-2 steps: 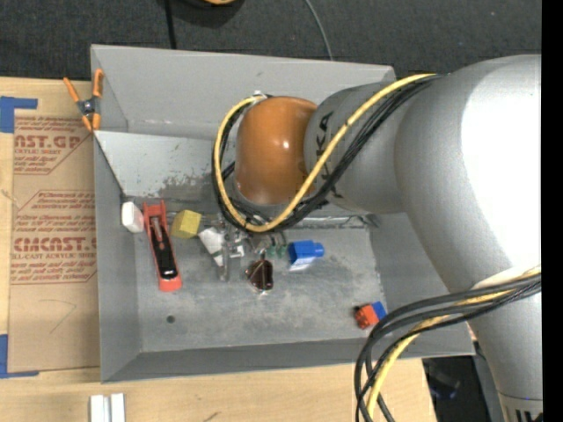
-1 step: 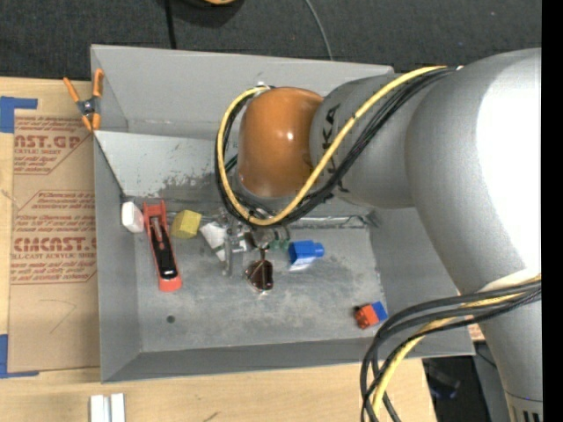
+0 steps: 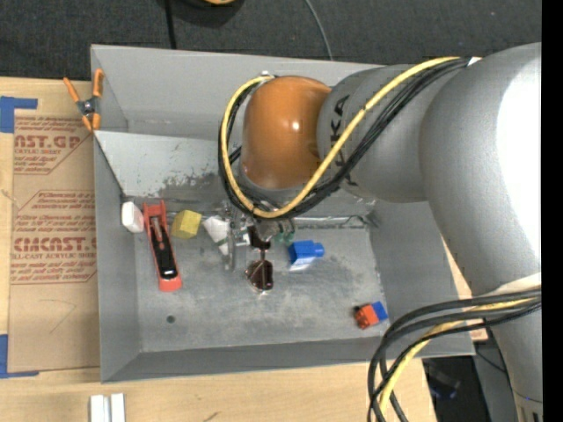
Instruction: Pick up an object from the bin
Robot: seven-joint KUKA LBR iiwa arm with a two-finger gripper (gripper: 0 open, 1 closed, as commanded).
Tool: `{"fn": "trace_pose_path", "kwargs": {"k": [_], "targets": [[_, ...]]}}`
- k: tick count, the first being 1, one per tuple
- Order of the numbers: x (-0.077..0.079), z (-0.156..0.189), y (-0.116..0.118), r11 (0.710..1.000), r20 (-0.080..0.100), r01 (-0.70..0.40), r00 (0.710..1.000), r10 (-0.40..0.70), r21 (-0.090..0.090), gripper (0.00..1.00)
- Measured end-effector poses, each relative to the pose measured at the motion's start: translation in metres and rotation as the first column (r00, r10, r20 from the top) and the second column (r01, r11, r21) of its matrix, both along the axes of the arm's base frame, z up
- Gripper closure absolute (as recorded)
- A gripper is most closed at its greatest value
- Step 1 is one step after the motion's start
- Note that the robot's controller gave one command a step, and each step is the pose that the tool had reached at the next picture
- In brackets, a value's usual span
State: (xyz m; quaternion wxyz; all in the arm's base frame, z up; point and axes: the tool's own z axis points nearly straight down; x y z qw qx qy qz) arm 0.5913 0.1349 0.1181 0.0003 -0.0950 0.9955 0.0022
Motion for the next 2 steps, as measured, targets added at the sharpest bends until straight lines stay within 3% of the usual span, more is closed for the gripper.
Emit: {"fn": "trace_pose_path", "kwargs": {"k": [2], "targets": [[0.002,0.033,0.0,1.0,0.007,0.0,1.0,0.0,0.001,1.0]]}}
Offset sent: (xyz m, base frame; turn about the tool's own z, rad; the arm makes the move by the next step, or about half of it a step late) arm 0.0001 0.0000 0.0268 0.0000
